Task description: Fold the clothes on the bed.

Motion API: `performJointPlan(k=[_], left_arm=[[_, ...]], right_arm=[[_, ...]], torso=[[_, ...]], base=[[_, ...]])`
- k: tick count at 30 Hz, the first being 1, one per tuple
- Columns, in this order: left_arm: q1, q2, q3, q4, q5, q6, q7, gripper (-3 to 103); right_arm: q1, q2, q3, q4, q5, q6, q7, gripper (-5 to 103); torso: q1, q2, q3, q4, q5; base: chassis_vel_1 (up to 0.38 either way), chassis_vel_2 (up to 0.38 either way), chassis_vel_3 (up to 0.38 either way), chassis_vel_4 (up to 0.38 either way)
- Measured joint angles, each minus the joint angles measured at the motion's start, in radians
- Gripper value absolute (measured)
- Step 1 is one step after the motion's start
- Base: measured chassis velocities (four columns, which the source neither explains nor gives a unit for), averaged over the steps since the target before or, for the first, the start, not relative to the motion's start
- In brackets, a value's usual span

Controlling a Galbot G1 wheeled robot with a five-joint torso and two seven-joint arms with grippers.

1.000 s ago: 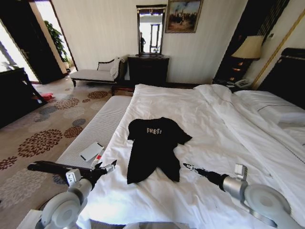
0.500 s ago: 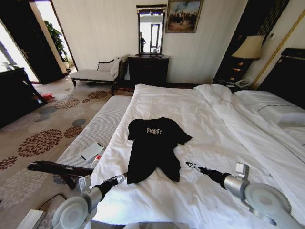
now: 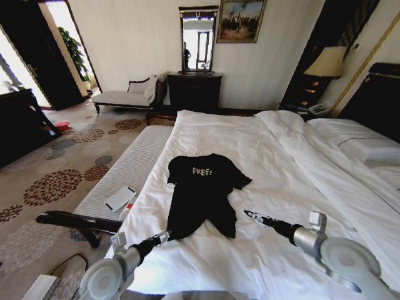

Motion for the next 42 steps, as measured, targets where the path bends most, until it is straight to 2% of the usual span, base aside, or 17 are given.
performJointPlan(k=[3,6,8,10,11,13,14,17,19,22,29,34,38,42], left_arm=[[-0.014,-0.006,0.018,0.007,0.006,-0.002,-0.004,68],[-0.032,-0.011,0.043,0.012,0.012,-0.003,-0.013,54],[-0.034,-0.011,0.048,0.012,0.013,-0.003,-0.014,54],[-0.03,-0.005,0.051,0.012,0.019,-0.003,-0.015,43],[-0.03,-0.005,0.051,0.012,0.019,-0.003,-0.015,43],[-0.021,-0.001,0.044,0.013,0.021,-0.003,-0.015,32],[-0.021,-0.001,0.044,0.013,0.021,-0.003,-0.015,32],[-0.009,0.001,0.031,0.015,0.022,-0.003,-0.014,16],[-0.008,0.001,0.03,0.017,0.023,-0.003,-0.014,16],[-0.01,-0.007,0.028,0.022,0.027,-0.006,-0.013,2],[0.002,-0.009,0.012,0.01,0.034,-0.009,-0.011,0],[0.005,-0.01,-0.002,-0.002,0.037,-0.013,-0.01,0],[0.006,0.0,-0.007,-0.016,0.044,-0.014,-0.01,0],[-0.007,0.023,-0.007,-0.029,0.062,-0.025,-0.002,0]], right_arm=[[0.002,0.0,0.0,0.0,-0.002,0.0,0.001,100],[0.002,-0.001,-0.003,0.0,-0.008,0.0,0.002,100],[0.003,-0.001,-0.004,0.0,-0.008,0.0,0.002,100],[0.007,-0.004,-0.004,-0.003,-0.009,0.001,0.004,100],[0.007,-0.004,-0.004,-0.003,-0.009,0.001,0.004,100],[0.012,-0.006,-0.006,-0.004,-0.009,0.001,0.007,100],[0.012,-0.006,-0.006,-0.004,-0.009,0.001,0.007,100],[0.013,-0.001,-0.009,-0.003,-0.01,0.001,0.012,100],[0.01,0.002,-0.01,-0.002,-0.012,0.001,0.012,100],[-0.015,0.013,-0.01,0.0,-0.032,-0.003,0.013,100],[-0.065,0.03,-0.004,0.03,-0.037,-0.027,0.035,100],[-0.077,0.046,-0.038,0.026,-0.042,-0.045,0.045,100],[-0.03,0.057,-0.112,-0.012,-0.044,-0.05,0.051,100],[0.047,0.067,-0.213,-0.026,-0.04,-0.062,0.092,100]], torso=[[0.0,0.0,0.0,0.0,0.0],[0.0,0.0,0.0,-0.0001,0.0],[0.0,0.0,0.0,-0.0001,-0.0001],[0.0,0.0,0.0,-0.0001,0.0],[0.0,0.0,0.0,-0.0001,0.0],[0.0,0.0,0.0,0.0,-0.0001],[0.0,0.0,0.0,0.0,-0.0001],[0.0,0.0,0.0,0.0001,-0.0001],[0.0,0.0,0.0,0.0001,0.0],[0.0,0.0,0.0,-0.0001,-0.0001],[0.0,0.0,0.0,0.0,-0.0001],[0.0,0.0,0.0,0.0,-0.0003],[0.0,0.0,0.0,0.0,0.0002],[0.0,0.0,0.0,0.0002,-0.0002]], base=[[0.0,0.0,0.0,0.0],[0.0,0.0,0.0,0.0],[0.0,0.0,0.0,0.0],[0.0,0.0,0.0,0.0],[0.0,0.0,0.0,0.0],[0.0,0.0,0.0,0.0],[0.0,0.0,0.0,0.0],[0.0,0.0,0.0,0.0],[0.0,0.0,0.0,0.0],[0.0,0.0,0.0,0.0],[0.0,0.0,0.0,0.0],[0.0,0.0,0.0,0.0],[0.0,0.0,0.0,0.0],[0.0,0.0,0.0,0.0]])
